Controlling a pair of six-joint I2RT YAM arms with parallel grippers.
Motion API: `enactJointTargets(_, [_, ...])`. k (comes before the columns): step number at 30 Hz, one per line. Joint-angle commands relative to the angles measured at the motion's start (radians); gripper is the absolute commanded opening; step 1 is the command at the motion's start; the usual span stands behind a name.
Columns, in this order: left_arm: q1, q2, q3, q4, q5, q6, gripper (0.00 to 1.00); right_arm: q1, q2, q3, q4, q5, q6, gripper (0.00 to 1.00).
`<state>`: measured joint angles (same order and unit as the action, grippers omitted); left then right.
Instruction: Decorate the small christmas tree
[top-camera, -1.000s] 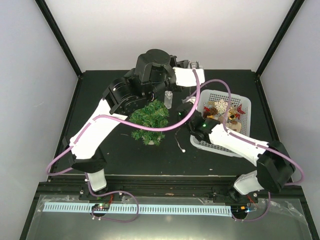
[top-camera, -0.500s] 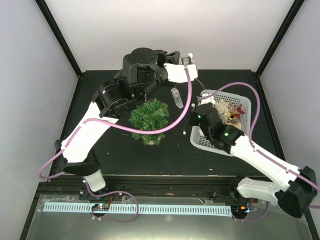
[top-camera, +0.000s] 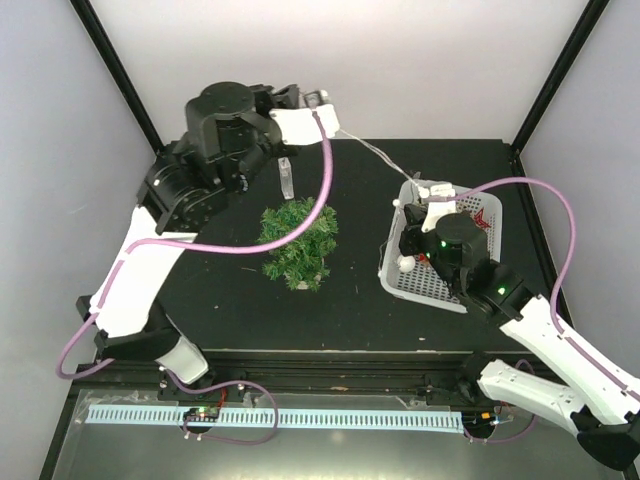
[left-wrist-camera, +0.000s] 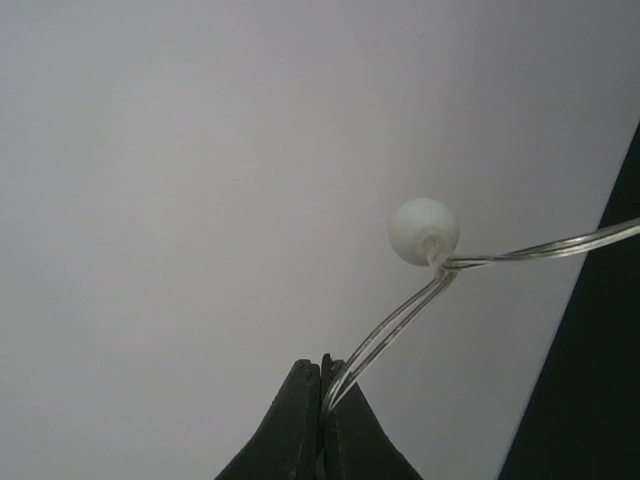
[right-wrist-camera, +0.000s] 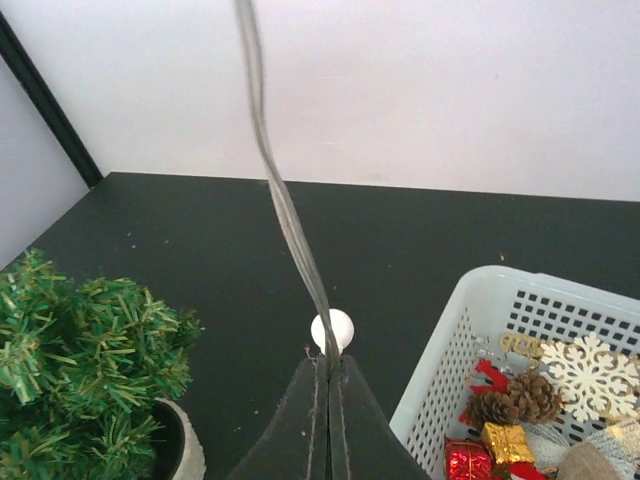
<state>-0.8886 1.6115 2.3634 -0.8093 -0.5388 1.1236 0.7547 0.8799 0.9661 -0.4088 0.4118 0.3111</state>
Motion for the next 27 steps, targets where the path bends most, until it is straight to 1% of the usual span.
enactJointTargets(1, [0.093, -0.104, -0.036, -0.151, 0.105, -0.159, 0.02, -0.006, 0.006, 0.061, -0.057, -0.047, -0.043, 0.01])
enactJointTargets(5, [0.174, -0.224, -0.168, -0.232, 0.253, -0.273, 0.02, -0.005, 0.024, 0.073, -0.076, -0.059, -0.048, 0.01])
enactJointTargets(8, [0.22, -0.321, -0.308, -0.235, 0.357, -0.329, 0.02, -0.005, 0.027, 0.07, -0.073, -0.069, -0.046, 0.01])
enactJointTargets(10, [0.234, -0.409, -0.39, -0.237, 0.404, -0.357, 0.02, -0.005, 0.031, 0.068, -0.07, -0.074, -0.042, 0.01])
enactJointTargets(13, [0.236, -0.495, -0.472, -0.248, 0.474, -0.396, 0.02, -0.005, 0.038, 0.065, -0.064, -0.079, -0.04, 0.01])
enactJointTargets(17, [0.242, -0.544, -0.525, -0.265, 0.499, -0.413, 0.01, -0.006, 0.052, 0.065, -0.057, -0.087, -0.032, 0.01])
enactJointTargets(23, [0.26, -0.601, -0.671, -0.233, 0.493, -0.415, 0.02, -0.005, 0.059, 0.069, -0.038, -0.094, -0.02, 0.01])
enactJointTargets(27, [0.277, -0.627, -0.763, -0.212, 0.55, -0.45, 0.02, -0.005, 0.055, 0.075, -0.038, -0.073, -0.026, 0.01])
